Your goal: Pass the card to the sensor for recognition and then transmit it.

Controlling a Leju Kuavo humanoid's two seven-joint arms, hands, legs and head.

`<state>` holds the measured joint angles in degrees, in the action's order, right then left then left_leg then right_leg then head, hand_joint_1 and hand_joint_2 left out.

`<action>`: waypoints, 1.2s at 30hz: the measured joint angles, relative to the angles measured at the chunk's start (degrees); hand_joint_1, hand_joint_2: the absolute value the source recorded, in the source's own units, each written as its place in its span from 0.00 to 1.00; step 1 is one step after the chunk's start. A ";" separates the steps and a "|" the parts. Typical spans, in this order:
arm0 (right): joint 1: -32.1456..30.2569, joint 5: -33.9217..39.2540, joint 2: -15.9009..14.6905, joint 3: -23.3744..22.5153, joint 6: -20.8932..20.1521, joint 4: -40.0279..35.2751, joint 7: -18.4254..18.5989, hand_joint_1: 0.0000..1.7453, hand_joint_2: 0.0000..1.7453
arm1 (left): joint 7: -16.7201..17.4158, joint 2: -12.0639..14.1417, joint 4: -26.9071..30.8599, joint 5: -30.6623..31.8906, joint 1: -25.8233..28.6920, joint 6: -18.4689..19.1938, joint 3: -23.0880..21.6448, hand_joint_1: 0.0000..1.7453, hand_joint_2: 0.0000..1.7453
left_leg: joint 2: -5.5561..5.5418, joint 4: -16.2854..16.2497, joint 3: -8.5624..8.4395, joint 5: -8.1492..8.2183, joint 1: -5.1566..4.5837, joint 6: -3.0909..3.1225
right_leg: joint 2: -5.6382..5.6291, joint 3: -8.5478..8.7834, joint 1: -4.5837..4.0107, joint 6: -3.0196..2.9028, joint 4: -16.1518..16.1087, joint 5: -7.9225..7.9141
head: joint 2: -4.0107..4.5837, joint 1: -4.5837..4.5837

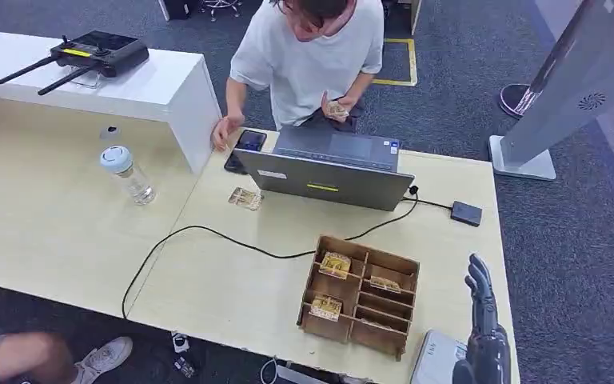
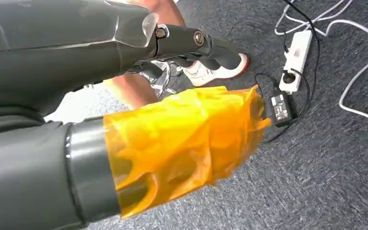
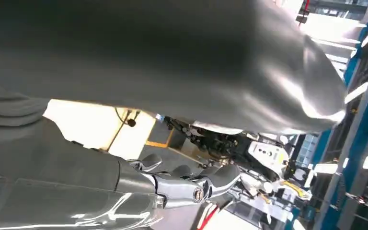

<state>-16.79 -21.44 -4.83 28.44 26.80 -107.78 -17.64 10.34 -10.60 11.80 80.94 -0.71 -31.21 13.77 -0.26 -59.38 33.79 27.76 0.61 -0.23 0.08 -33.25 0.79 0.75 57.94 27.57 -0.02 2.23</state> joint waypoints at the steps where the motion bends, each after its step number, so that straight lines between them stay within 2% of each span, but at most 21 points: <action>1: -0.14 0.46 -0.17 0.04 0.02 0.00 -0.04 0.00 0.00 | -0.02 0.00 0.00 -0.02 0.00 0.00 0.13 0.00 0.00 | 0.00 0.00 0.00 0.00 0.00 0.00 | 0.00 0.00 0.00 0.00 0.00 0.00 | 0.00 0.00; 17: -0.63 2.63 -1.75 0.79 0.11 0.63 -0.37 0.00 0.00 | 0.02 0.00 0.00 -0.18 0.03 0.07 1.14 0.00 0.00 | 0.00 0.00 0.00 0.00 0.00 0.00 | 0.00 0.00 0.00 0.00 0.00 0.00 | 0.00 0.00; 36: 0.43 10.27 -5.99 6.30 -2.23 3.28 1.90 0.00 0.00 | 0.07 0.07 0.00 0.04 0.02 0.68 1.18 0.00 0.00 | 0.00 0.00 0.00 0.00 0.00 0.00 | 0.00 0.00 0.00 0.00 0.00 0.00 | 0.00 0.02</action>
<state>-16.36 -11.17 -10.82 34.73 24.57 -104.50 -15.74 10.41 -10.54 11.80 80.98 -0.70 -30.54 14.95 -0.26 -59.38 33.79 27.76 0.61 -0.23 0.08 -33.24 0.79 0.75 57.94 27.57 -0.02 2.25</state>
